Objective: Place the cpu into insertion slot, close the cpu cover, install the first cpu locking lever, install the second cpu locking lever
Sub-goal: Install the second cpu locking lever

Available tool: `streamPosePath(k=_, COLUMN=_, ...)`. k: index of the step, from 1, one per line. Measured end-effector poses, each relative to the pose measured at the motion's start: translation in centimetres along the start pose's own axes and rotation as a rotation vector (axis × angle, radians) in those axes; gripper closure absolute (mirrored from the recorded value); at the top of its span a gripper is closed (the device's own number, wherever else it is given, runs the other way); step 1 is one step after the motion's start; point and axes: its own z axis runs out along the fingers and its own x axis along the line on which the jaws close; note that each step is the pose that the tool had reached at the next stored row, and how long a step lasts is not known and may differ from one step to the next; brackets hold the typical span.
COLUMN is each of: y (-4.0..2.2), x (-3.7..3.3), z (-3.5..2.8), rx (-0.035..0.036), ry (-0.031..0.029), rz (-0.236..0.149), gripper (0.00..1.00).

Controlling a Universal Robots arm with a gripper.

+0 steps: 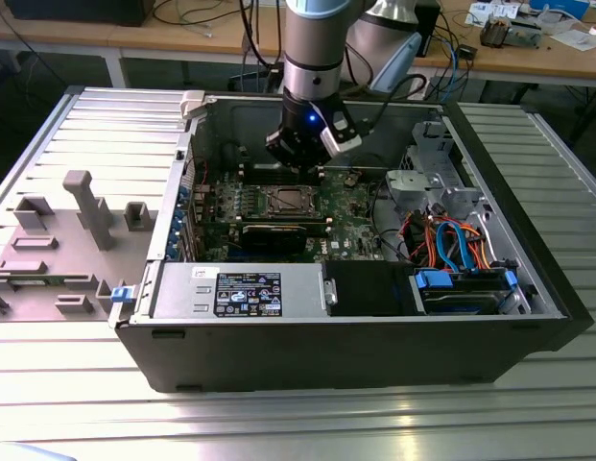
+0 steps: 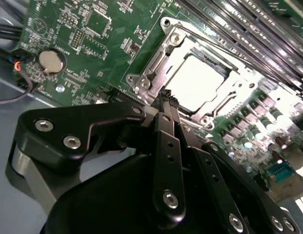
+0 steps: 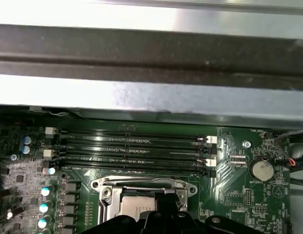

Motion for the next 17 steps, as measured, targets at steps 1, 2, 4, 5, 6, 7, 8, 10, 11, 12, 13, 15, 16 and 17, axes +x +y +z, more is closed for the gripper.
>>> streamPosePath(k=1, y=-0.04, x=0.0, z=-0.1, rx=-0.0002, ry=0.0, rz=0.0, gripper=0.89)
streamPosePath(k=2, y=-0.12, x=0.01, z=-0.12, rx=-0.0002, ry=0.0001, rz=0.0, gripper=0.89)
streamPosePath(k=4, y=-0.45, x=0.02, z=-0.14, rx=-0.0001, ry=0.0, rz=0.0, gripper=0.89)
streamPosePath(k=5, y=-0.59, x=0.03, z=-0.15, rx=-0.0001, ry=0.0, rz=0.0, gripper=0.89)
streamPosePath(k=6, y=-0.74, x=0.04, z=-0.16, rx=0.0, ry=0.0001, rz=0.0, gripper=0.89)
streamPosePath(k=7, y=-0.91, x=0.05, z=-0.16, rx=-0.0001, ry=0.0, rz=0.0, gripper=0.89)
streamPosePath(k=8, y=-0.99, x=0.05, z=-0.17, rx=0.0, ry=0.0001, rz=0.0, gripper=0.89)
streamPosePath(k=10, y=-1.1, x=0.07, z=-0.17, rx=-0.0001, ry=0.0, rz=0.0, gripper=0.89)
streamPosePath(k=11, y=-1.11, x=0.06, z=-0.17, rx=0.0, ry=0.0, rz=0.0, gripper=0.89)
streamPosePath(k=12, y=-1.14, x=0.06, z=-0.17, rx=0.0002, ry=0.0001, rz=0.0, gripper=0.89)
streamPosePath(k=13, y=-1.18, x=0.06, z=-0.18, rx=0.0003, ry=0.0001, rz=0.0, gripper=0.89)
streamPosePath(k=15, y=-1.24, x=0.07, z=-0.18, rx=0.0002, ry=0.0001, rz=0.0, gripper=0.89)
streamPosePath(k=16, y=-1.24, x=0.07, z=-0.24, rx=0.0005, ry=0.0002, rz=0.0, gripper=0.89)
streamPosePath(k=17, y=-1.23, x=0.07, z=-0.41, rx=0.0007, ry=0.0001, rz=0.0, gripper=0.89)
